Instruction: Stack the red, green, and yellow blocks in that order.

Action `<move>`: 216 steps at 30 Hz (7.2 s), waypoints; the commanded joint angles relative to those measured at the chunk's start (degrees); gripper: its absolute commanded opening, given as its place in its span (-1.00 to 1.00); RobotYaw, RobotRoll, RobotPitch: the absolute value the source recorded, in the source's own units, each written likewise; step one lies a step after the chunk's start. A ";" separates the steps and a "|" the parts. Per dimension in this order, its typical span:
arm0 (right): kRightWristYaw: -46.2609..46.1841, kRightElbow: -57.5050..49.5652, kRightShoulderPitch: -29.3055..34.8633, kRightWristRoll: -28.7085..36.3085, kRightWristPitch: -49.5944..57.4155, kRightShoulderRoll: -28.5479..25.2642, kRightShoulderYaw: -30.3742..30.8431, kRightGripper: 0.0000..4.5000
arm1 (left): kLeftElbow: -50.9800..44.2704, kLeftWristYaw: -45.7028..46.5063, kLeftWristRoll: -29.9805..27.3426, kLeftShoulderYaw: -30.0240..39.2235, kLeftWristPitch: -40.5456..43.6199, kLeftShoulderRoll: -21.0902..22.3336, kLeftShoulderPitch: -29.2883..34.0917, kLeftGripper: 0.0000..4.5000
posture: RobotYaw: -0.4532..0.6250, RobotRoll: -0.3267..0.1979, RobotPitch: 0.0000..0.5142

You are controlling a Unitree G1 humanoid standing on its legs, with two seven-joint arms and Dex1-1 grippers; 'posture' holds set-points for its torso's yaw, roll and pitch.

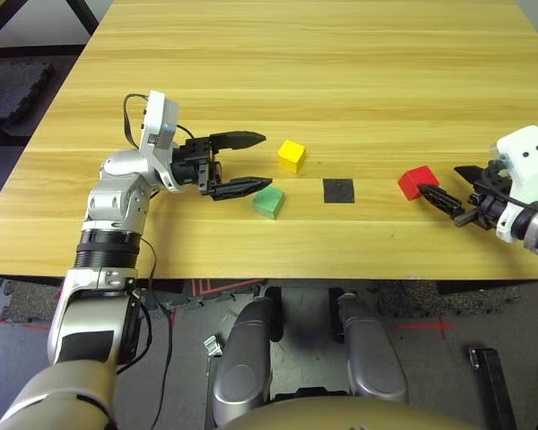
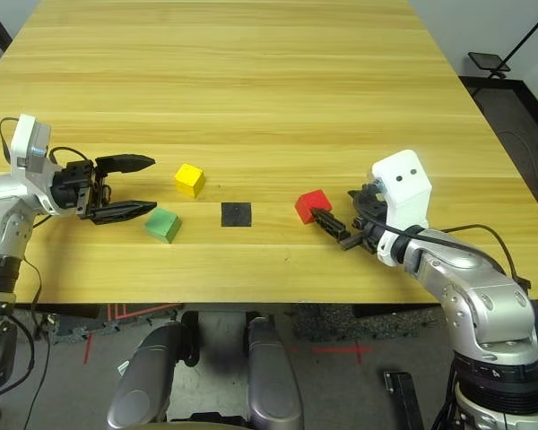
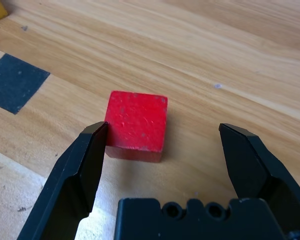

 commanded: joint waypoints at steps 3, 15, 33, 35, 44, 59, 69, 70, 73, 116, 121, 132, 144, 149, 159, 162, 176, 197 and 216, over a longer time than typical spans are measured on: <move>-0.28 3.33 -0.87 -2.27 -0.79 2.02 3.47 1.00 | -3.45 0.97 -0.23 0.03 1.20 -0.11 2.85 0.99 | 0.14 0.13 0.09; -0.99 2.15 -1.00 -4.50 -1.23 5.88 7.09 1.00 | -5.11 2.19 -0.52 0.53 1.92 -0.06 3.18 0.99 | 0.19 0.15 0.09; 1.85 3.02 -3.04 -5.58 -1.61 6.00 7.74 0.72 | -5.32 3.41 -0.41 0.22 2.13 -1.46 3.13 1.00 | 0.19 0.14 0.07; 2.21 3.22 -3.21 -5.72 -1.62 5.99 7.89 0.45 | -5.07 3.49 -0.36 0.22 2.11 -1.48 2.90 1.00 | 0.19 0.15 0.06; 9.80 5.81 -6.99 -6.18 -3.46 1.14 10.11 -0.09 | -3.85 3.54 -0.12 0.28 1.68 -1.55 1.93 1.00 | 0.18 0.16 0.04; 40.83 24.75 -29.16 -11.92 -17.61 -7.54 25.18 -0.09 | -4.65 2.89 -0.10 0.27 1.89 -1.12 2.10 1.00 | 0.27 0.16 0.07; 45.34 33.13 -35.79 -17.39 -24.07 0.90 30.49 -0.09 | -4.01 2.99 1.69 -0.05 -1.59 -0.33 1.01 1.00 | 0.32 0.18 0.08; 45.46 33.06 -35.68 -17.70 -24.24 1.34 30.58 -0.09 | -3.93 2.88 1.71 0.03 -1.85 -0.25 1.19 1.00 | 0.39 0.22 0.05; 46.09 32.61 -34.71 -18.51 -25.55 2.77 31.27 -0.09 | -5.08 3.31 1.50 0.06 -1.51 -0.19 1.67 1.00 | 0.40 0.23 0.04; 45.83 43.65 -34.91 -25.73 -39.21 9.47 30.82 0.99 | -6.26 4.64 0.97 -0.42 -0.40 -1.16 2.62 1.00 | 0.43 0.31 0.04; 47.61 42.88 -36.35 -23.59 -38.45 9.31 29.45 0.99 | -4.83 4.14 1.24 -0.63 -0.69 -1.37 1.53 1.00 | 0.42 0.32 0.04; 55.97 32.01 -38.94 -14.63 -25.16 2.86 25.19 0.99 | -3.45 3.13 1.44 -0.65 -1.09 -1.05 1.18 1.00 | 0.40 0.33 0.05; 58.48 28.23 -34.75 -11.37 -22.63 -5.83 20.72 0.99 | -4.69 1.60 1.45 0.33 -0.26 3.29 2.51 1.00 | 0.37 0.43 0.06; 57.03 27.24 -32.82 -10.74 -21.59 -7.38 19.00 0.99 | -3.90 -4.13 3.41 -1.58 -4.99 5.95 4.64 1.00 | 0.35 0.45 0.07; 54.70 23.81 -31.14 -9.06 -19.32 -7.97 18.10 0.99 | 7.80 -10.05 6.33 -9.22 -17.35 5.46 -1.49 1.00 | 0.27 0.41 0.08; 54.34 22.81 -30.64 -8.72 -18.74 -8.35 17.77 0.99 | 11.53 -10.05 6.26 -11.70 -20.72 5.20 -3.50 1.00 | 0.25 0.39 0.07; 52.20 18.61 -27.78 -6.83 -16.82 -9.80 16.55 0.99 | 22.48 -10.05 4.65 -21.42 -30.68 4.85 -8.21 1.00 | 0.17 0.36 0.04; 50.39 16.25 -25.32 -5.36 -16.68 -11.04 16.41 1.00 | 28.95 -10.05 5.29 -23.73 -36.47 1.89 -10.52 0.09 | 0.14 0.33 0.06; 48.42 16.77 -23.94 -5.97 -18.49 -10.41 16.34 1.00 | 19.38 -10.05 2.77 -18.77 -24.69 4.86 -14.47 -0.04 | 0.13 0.44 0.01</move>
